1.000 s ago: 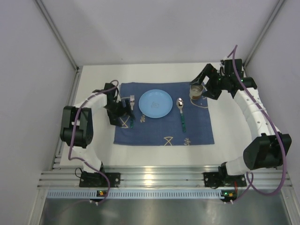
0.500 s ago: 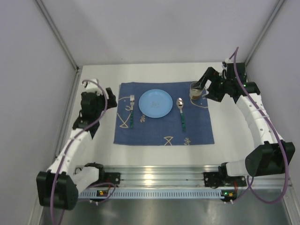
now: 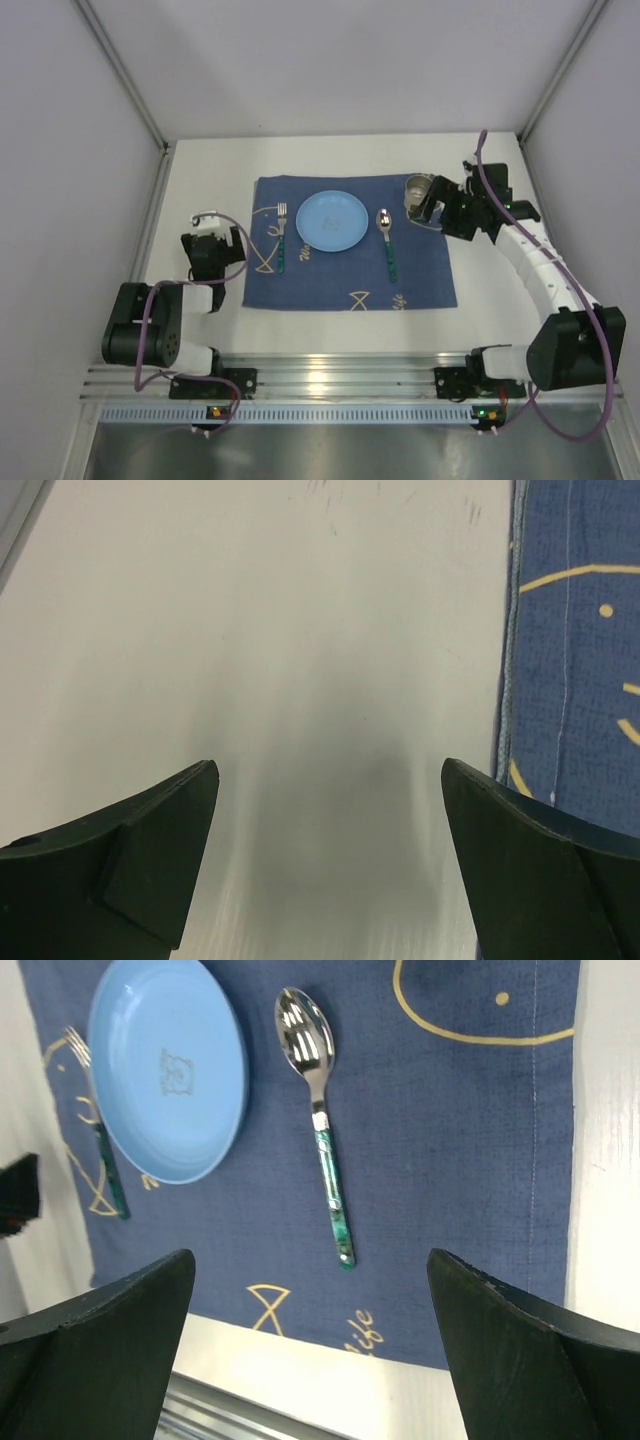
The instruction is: Set the dinner table for one person
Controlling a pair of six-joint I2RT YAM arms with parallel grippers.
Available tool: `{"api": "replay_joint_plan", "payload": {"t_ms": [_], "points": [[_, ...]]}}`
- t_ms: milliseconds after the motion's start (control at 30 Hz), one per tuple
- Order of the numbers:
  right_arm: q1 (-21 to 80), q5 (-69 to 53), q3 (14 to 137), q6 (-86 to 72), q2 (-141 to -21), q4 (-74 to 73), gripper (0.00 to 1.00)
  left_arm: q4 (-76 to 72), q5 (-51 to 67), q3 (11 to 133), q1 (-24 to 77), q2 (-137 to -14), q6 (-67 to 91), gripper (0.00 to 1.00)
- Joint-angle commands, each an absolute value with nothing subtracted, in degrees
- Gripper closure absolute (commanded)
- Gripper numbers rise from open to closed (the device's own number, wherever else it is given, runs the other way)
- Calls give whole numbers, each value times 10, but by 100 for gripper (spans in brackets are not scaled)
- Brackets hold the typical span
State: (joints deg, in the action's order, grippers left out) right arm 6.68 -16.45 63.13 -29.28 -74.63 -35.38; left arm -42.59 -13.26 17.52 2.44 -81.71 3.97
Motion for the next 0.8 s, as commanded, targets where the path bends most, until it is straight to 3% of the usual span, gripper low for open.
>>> {"api": "replay_joint_plan", "payload": {"t_ms": [0, 200, 333, 467, 633, 767], "points": [[79, -134, 592, -239, -735, -298, 0, -549, -109, 200, 13, -846, 49, 1], [80, -72, 561, -202, -729, -280, 0, -623, -57, 178, 7, -897, 42, 1], [79, 85, 555, -202, -721, -279, 0, -630, -60, 180, 7, -903, 39, 1], [78, 166, 506, -172, -704, -227, 0, -630, -60, 180, 7, -903, 38, 1], [78, 172, 366, -51, -638, -8, 0, -632, -60, 178, 8, -900, 35, 1], [76, 177, 180, -27, -561, 204, 0, -634, -59, 177, 8, -899, 35, 2]]}}
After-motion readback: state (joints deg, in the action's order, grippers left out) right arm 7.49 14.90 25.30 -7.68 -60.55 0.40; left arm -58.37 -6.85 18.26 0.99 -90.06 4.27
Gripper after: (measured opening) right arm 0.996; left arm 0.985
